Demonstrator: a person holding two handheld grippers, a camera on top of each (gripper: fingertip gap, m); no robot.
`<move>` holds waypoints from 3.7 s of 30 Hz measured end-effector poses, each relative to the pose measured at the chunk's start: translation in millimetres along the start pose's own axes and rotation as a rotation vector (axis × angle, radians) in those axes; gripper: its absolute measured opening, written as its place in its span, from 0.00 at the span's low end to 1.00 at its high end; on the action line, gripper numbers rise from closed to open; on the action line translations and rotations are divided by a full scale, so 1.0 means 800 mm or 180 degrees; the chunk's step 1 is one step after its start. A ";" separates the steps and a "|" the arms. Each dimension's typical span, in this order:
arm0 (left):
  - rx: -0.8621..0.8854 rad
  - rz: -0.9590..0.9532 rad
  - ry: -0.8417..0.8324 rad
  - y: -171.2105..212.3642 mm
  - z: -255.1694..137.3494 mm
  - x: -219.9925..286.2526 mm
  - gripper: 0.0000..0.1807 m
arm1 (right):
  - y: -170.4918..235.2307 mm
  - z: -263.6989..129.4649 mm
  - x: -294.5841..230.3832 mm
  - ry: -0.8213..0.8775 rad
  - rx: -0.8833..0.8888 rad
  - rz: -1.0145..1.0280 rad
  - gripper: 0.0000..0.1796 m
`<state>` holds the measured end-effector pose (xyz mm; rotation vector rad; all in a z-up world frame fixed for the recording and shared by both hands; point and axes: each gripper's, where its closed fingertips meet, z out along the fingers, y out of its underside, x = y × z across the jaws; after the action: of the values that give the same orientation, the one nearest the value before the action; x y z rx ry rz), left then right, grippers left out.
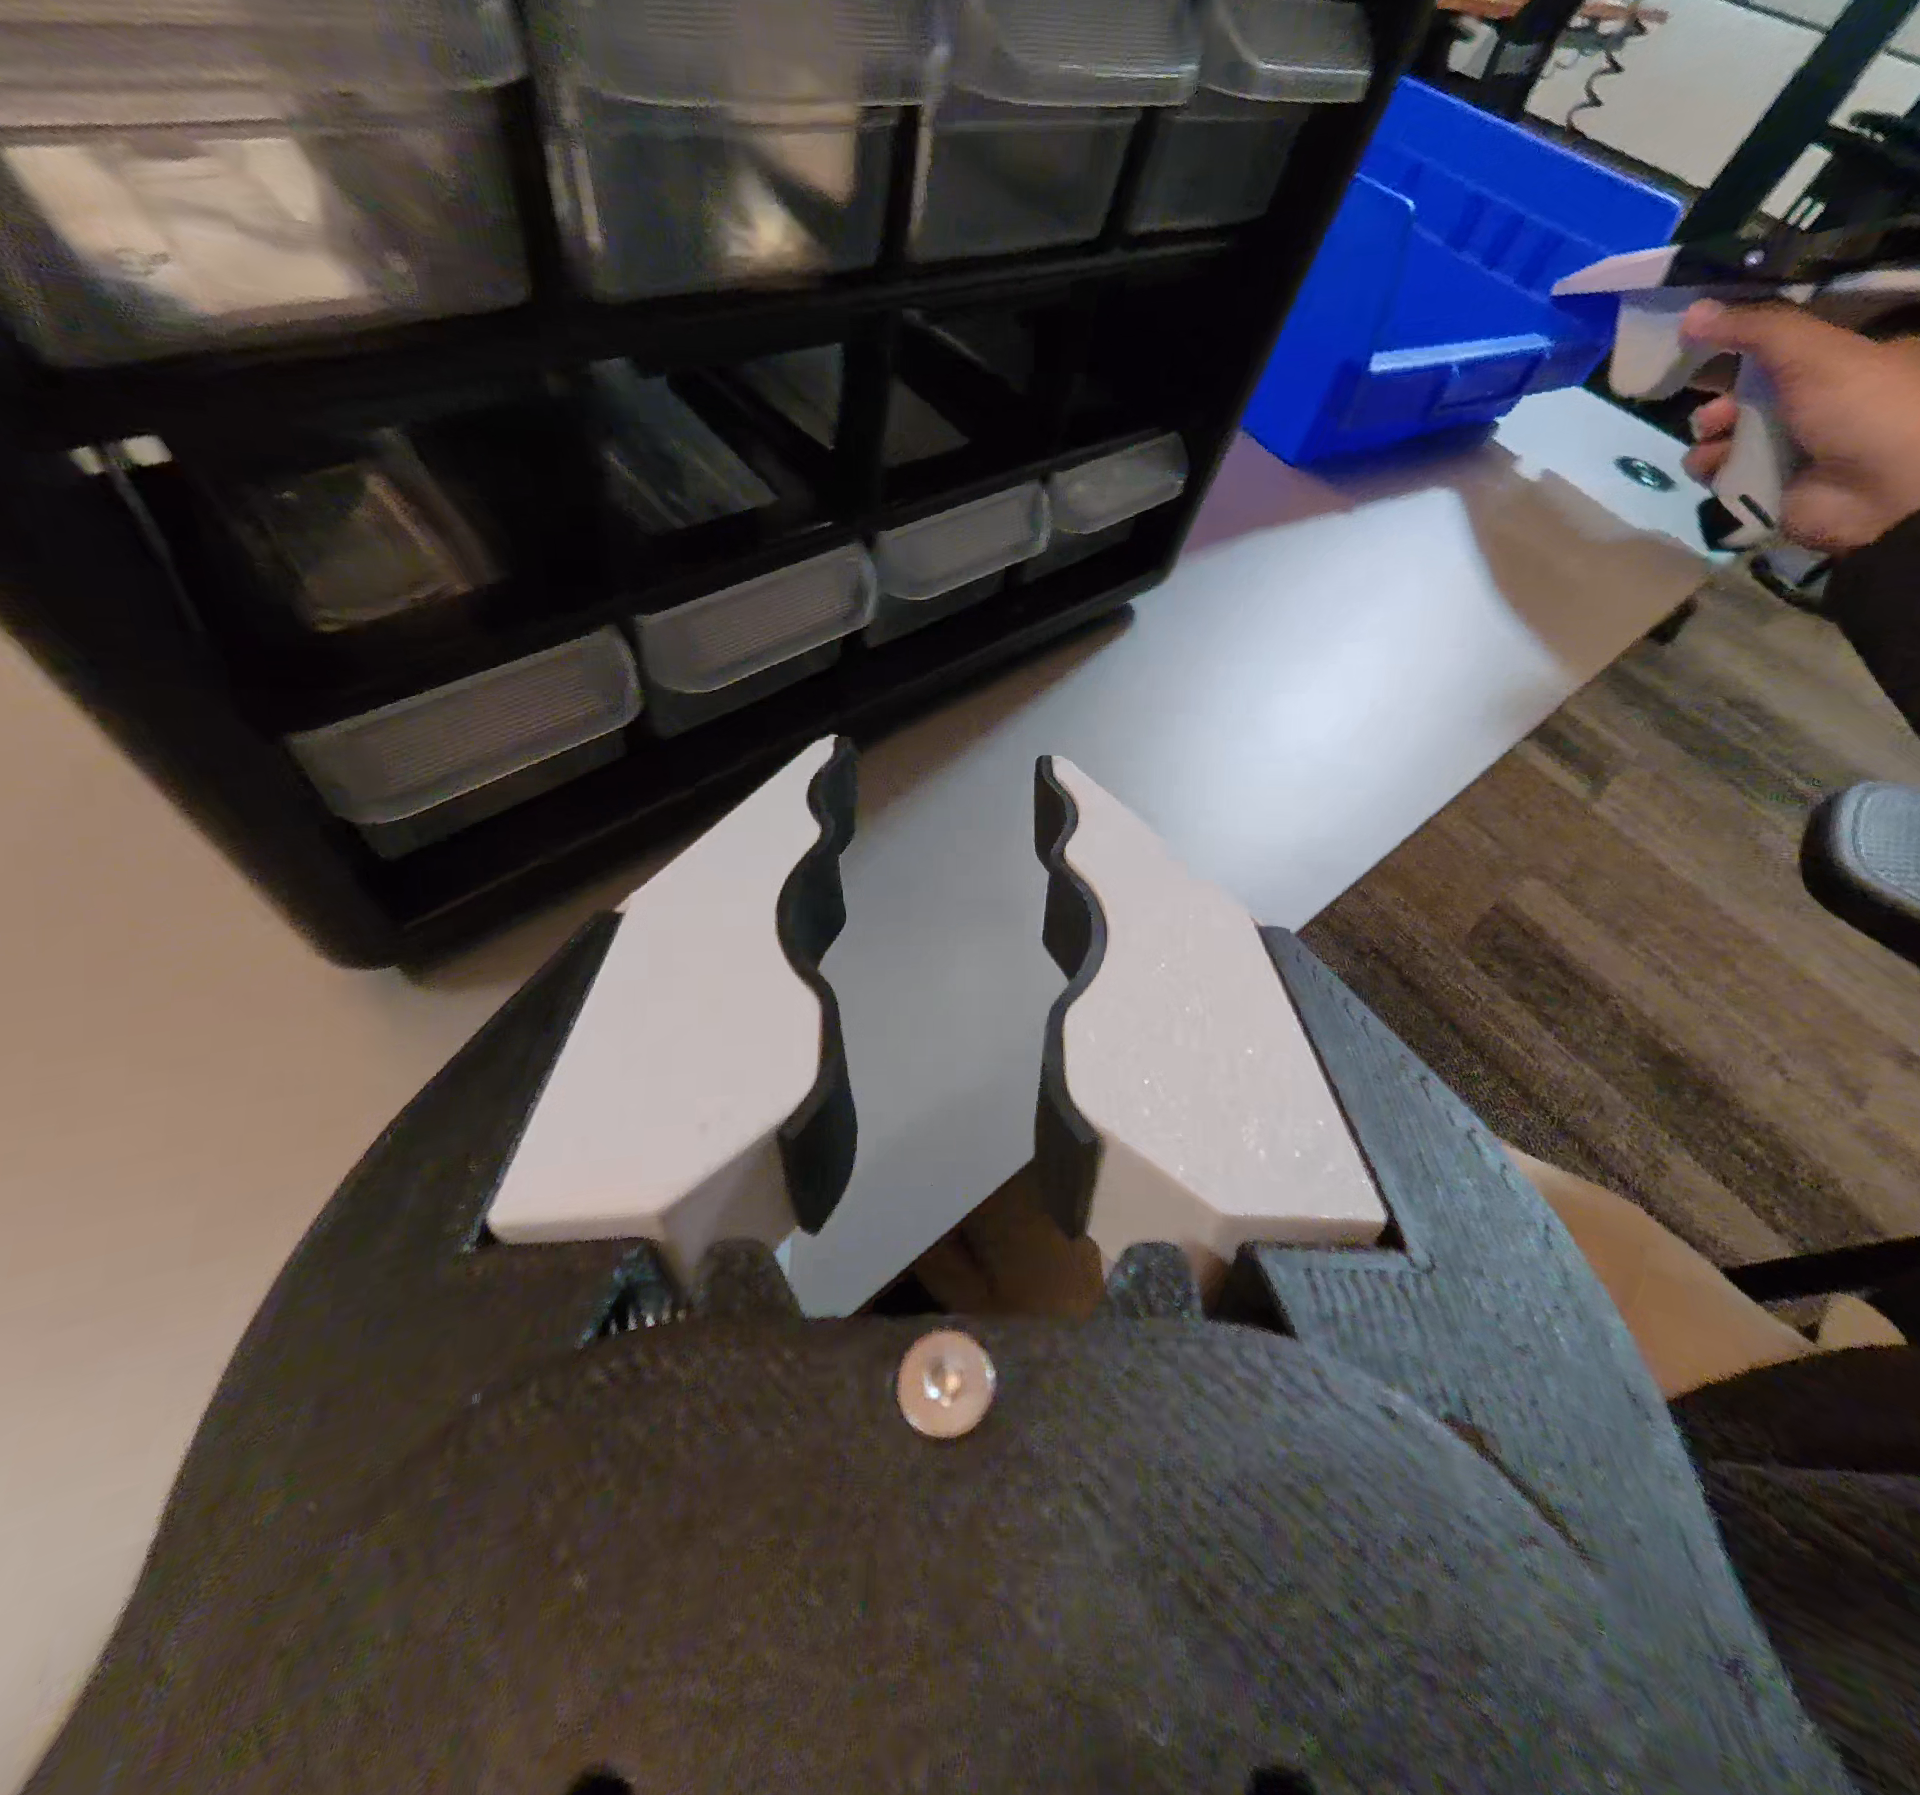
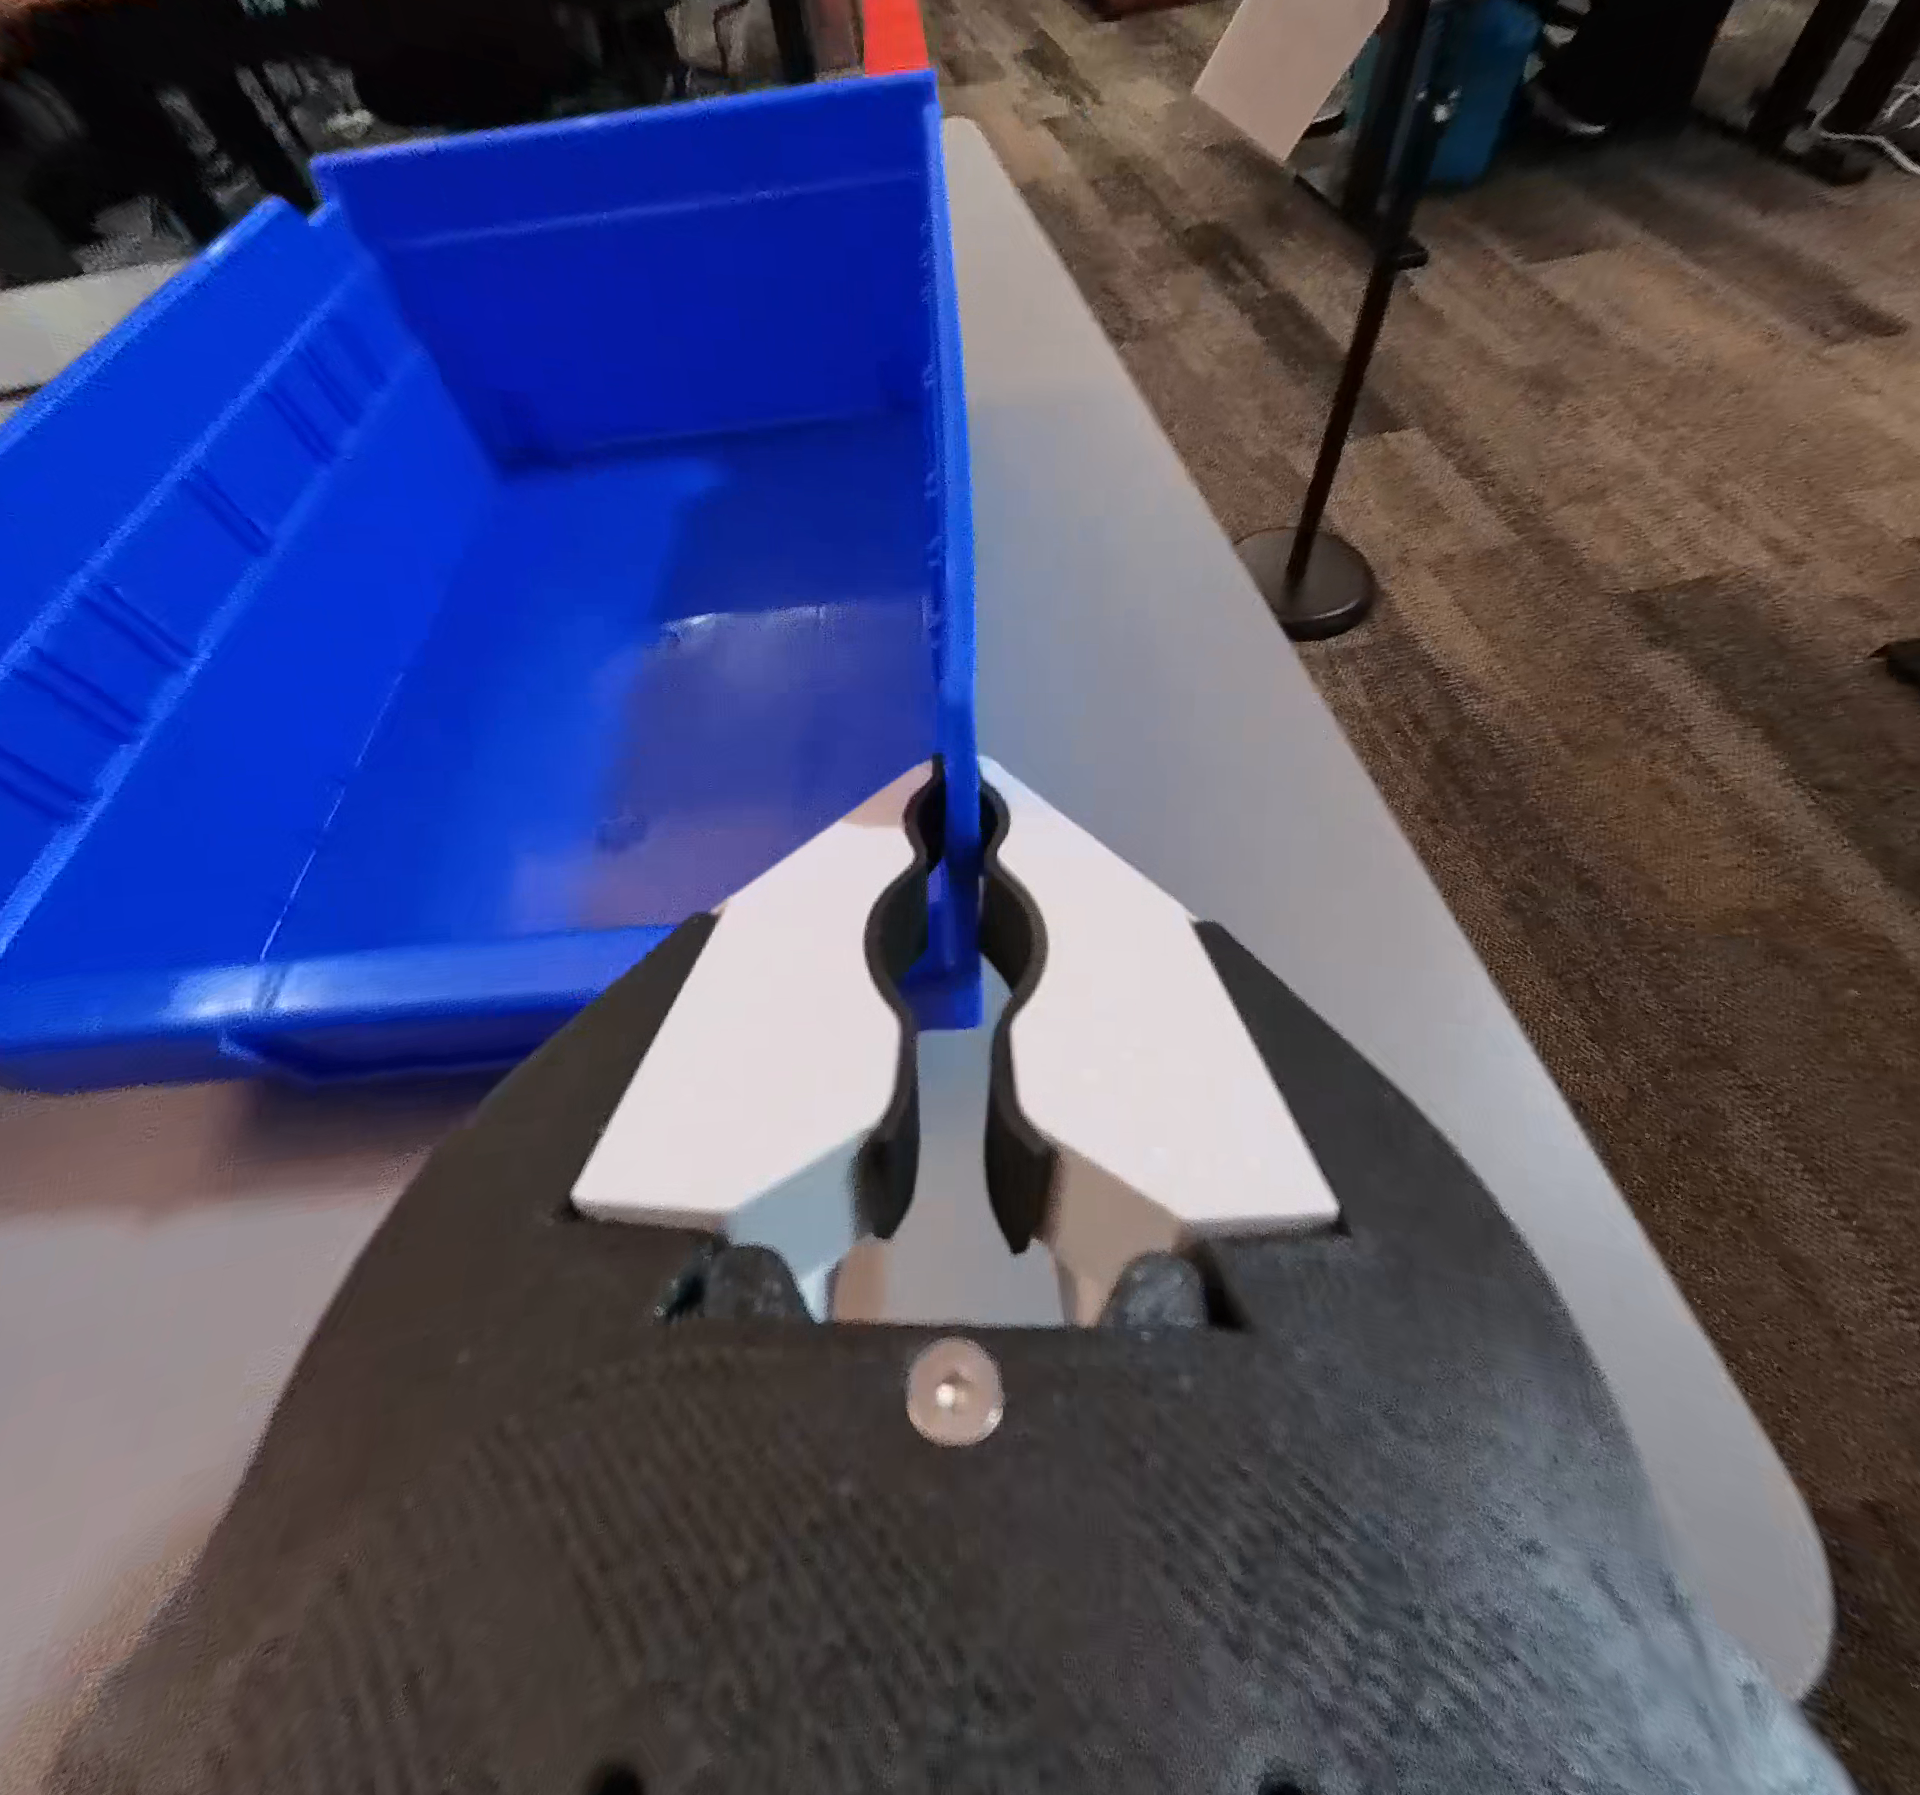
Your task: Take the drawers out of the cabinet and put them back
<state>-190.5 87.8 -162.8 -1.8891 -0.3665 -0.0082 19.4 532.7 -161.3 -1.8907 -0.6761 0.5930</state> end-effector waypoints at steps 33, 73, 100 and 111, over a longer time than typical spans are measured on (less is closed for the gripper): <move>-0.0157 0.0064 0.0476 0.009 0.032 0.048 0.23 | 0.017 -0.045 0.015 -0.0297 -0.0010 0.0040 0.00; 0.0055 0.0044 -0.0042 -0.015 0.003 -0.032 0.22 | -0.048 -0.058 0.017 0.0296 0.0775 -0.0264 0.10; 0.1024 0.0177 -0.2460 -0.084 -0.178 -0.282 0.23 | -0.060 -0.059 -0.013 0.0245 0.0963 -0.0411 0.10; 0.0162 -0.0247 -0.2705 -0.020 -0.177 -0.339 0.01 | -0.071 -0.060 -0.024 0.0286 0.1052 -0.0542 0.09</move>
<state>-428.3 -105.2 -148.9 -1.7463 -0.9977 0.7603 26.5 508.4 -89.3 -1.5267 -0.6310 0.4753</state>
